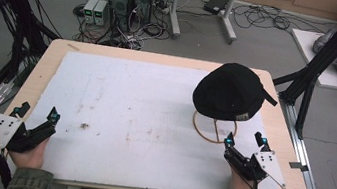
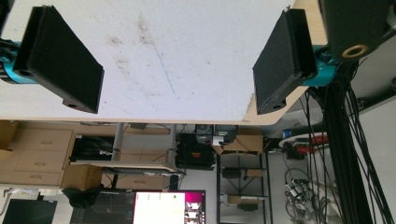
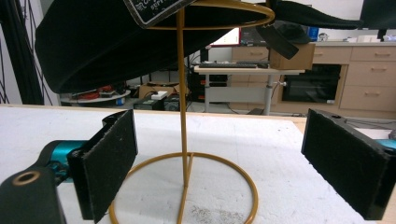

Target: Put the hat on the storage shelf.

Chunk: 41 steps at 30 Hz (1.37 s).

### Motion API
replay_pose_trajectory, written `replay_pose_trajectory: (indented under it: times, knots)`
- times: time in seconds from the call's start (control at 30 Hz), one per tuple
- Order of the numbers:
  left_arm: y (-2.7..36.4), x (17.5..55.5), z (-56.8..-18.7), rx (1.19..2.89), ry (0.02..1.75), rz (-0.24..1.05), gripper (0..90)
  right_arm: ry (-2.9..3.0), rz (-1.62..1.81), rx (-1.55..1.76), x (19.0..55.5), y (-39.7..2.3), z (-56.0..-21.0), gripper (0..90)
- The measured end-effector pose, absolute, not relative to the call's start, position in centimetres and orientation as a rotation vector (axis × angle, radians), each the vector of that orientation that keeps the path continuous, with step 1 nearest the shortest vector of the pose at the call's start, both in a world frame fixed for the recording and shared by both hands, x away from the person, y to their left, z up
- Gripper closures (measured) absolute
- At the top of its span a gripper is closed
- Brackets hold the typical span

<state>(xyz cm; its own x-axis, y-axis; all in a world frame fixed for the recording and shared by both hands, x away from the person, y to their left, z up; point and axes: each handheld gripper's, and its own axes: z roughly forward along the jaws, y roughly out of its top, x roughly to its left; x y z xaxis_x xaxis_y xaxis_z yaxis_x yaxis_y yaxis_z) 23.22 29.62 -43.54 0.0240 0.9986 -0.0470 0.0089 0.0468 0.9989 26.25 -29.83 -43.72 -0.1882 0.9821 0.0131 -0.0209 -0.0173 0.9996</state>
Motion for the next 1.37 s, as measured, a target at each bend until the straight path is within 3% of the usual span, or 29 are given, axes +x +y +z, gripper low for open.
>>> replay_pose_trajectory:
  times: [1.37]
  knots:
    - [29.16, 23.79, -43.85, 1.259, 1.180, 1.085, 16.6, 1.319, 1.389, 1.128, 26.15, -30.37, -43.68, 9.7]
